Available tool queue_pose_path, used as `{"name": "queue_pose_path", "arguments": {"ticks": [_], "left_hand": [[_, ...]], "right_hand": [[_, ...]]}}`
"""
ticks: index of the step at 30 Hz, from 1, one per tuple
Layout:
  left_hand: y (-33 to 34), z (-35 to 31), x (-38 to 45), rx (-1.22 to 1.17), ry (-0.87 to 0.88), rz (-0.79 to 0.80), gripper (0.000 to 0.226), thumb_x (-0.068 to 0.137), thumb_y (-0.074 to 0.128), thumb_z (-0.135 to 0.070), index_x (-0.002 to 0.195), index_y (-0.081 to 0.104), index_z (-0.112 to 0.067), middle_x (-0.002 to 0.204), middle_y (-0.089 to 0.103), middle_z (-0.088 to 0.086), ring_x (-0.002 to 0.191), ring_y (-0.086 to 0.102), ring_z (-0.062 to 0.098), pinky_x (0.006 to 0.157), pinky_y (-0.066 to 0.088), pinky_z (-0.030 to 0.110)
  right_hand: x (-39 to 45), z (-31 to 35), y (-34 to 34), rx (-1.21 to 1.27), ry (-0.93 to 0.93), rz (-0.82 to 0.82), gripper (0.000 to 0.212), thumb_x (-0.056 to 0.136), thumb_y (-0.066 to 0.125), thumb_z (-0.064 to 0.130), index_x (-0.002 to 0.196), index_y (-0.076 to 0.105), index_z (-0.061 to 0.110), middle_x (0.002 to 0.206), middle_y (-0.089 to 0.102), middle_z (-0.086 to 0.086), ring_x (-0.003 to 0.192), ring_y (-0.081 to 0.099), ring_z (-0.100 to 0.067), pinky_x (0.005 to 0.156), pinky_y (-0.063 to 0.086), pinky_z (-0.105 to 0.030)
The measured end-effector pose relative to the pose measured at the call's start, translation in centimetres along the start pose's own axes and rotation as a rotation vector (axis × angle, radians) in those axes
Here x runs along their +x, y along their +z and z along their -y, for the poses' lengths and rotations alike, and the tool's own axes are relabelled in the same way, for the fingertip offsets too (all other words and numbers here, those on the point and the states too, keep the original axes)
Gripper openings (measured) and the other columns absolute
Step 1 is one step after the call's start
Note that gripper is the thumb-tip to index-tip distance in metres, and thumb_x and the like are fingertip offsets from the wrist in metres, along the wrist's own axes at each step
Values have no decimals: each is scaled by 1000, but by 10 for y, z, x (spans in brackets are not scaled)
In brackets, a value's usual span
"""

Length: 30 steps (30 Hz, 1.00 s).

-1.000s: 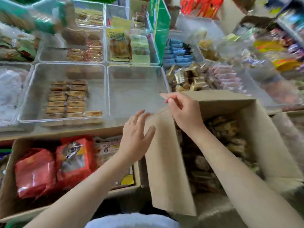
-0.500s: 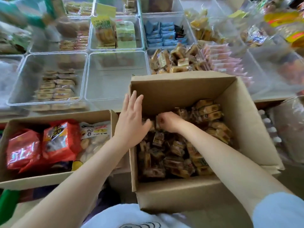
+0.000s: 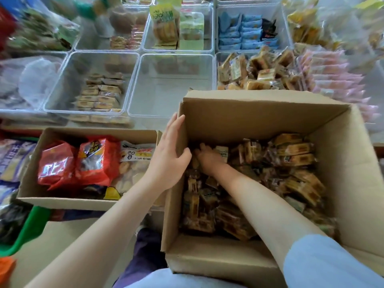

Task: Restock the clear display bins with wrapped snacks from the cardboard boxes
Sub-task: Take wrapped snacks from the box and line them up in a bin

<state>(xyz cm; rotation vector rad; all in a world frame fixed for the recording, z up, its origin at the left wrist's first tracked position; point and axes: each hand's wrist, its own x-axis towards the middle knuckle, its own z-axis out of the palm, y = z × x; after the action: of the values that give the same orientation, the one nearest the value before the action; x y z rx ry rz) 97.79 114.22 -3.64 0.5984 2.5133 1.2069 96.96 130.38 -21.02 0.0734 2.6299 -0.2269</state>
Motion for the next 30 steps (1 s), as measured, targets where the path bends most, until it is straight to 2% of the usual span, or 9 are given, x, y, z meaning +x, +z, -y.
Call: {"name": "queue_pose_path", "arguments": {"ticks": [3,6,9,12,15,18,24,28,30], "left_hand": [[2,-1,-1,0,8,2,77,95,57,-10,158,21,-34,167,10,-17,146,7,-10,109,8,7],[1,-1,-1,5,24,30,78,96,58,-14,159,18,-36,167,6,-19,141,3,-15,108,8,8],[-5,4,-1,-104,16,56,76,97,61,-19,158,20,-37,165,12,-20,146,9,-9,119,13,22],[-22,14,6,-233,-45,-39,65,97,60,-34,155,31,-37,156,32,-20,145,31,3,121,28,40],[-50,29,21,-172,-70,-126,57,95,58,-39,149,41,-36,150,47,-6,129,53,19,111,42,45],[-80,60,43,130,-66,-76,55,97,60,-26,149,42,-24,151,45,1,138,41,20,113,30,35],[-153,153,78,489,-152,-53,56,91,61,-26,144,49,-12,150,48,8,138,41,30,109,37,46],[-200,217,110,567,-151,-100,50,87,60,-28,134,58,-12,144,53,9,133,46,32,106,41,50],[-220,246,131,638,-142,-110,56,89,58,-42,136,58,-12,149,50,8,141,39,30,112,30,50]], "right_hand": [[-8,-12,-10,159,8,3,49,89,68,29,134,53,19,133,53,-8,122,51,-29,101,45,-42],[-36,-25,-52,693,70,55,38,81,76,30,111,55,21,107,61,0,101,60,-21,78,50,-32],[-75,-32,-113,1177,-3,136,40,90,70,22,125,54,15,116,66,-7,106,66,-25,93,55,-39],[-109,-26,-171,1501,-215,270,38,95,58,17,129,47,5,103,68,-18,89,71,-33,79,61,-43],[-115,-3,-212,1559,-347,246,29,99,52,12,127,44,9,96,66,-20,82,71,-33,71,62,-38],[-90,32,-231,1574,-349,194,26,100,54,14,124,49,5,93,64,-17,79,68,-30,68,60,-35],[8,120,-247,1621,67,87,31,103,51,36,109,57,7,84,63,-16,66,67,-30,56,58,-33],[76,181,-244,1364,131,-21,23,104,49,36,102,54,13,81,58,-11,66,59,-22,56,55,-31],[106,205,-237,1123,108,-162,22,102,51,38,101,57,16,86,59,-3,73,58,-17,64,54,-31]]}}
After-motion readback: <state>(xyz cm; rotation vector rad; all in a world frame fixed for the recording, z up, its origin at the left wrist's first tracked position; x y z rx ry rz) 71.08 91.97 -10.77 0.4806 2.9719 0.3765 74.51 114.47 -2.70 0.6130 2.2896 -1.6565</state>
